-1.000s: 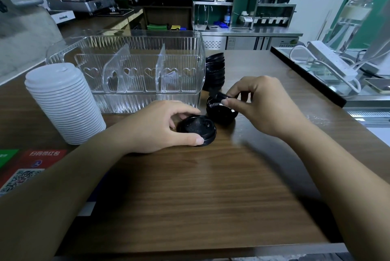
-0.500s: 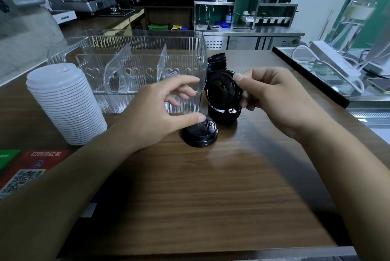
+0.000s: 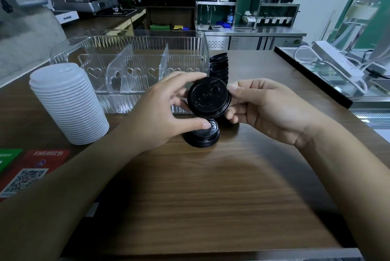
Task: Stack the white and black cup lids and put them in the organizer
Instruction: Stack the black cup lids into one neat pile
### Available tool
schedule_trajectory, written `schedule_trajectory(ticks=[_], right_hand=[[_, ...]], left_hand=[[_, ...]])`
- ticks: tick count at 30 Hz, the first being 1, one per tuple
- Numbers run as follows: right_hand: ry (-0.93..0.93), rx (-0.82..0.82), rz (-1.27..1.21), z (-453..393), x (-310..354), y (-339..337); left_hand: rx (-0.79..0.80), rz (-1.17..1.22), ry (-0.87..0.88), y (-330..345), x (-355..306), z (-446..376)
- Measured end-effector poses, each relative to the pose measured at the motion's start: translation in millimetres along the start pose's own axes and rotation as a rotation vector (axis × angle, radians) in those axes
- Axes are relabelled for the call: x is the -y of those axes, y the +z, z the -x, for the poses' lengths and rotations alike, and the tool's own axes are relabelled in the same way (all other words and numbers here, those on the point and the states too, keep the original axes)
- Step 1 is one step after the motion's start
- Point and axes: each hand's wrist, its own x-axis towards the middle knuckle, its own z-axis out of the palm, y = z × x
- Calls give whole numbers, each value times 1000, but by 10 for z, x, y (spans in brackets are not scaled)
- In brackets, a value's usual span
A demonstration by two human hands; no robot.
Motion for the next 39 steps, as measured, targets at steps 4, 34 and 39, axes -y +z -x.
schedule_trajectory(ticks=[4, 34, 39], right_hand=[[19, 17, -1, 12, 1, 13], [-311, -72, 1104, 14, -116, 51], [-318, -51, 1080, 58, -83, 92]], left_hand=[[18, 24, -24, -12, 20, 5], [391, -170, -280, -204, 151, -19], [407, -202, -286, -210, 130, -25]])
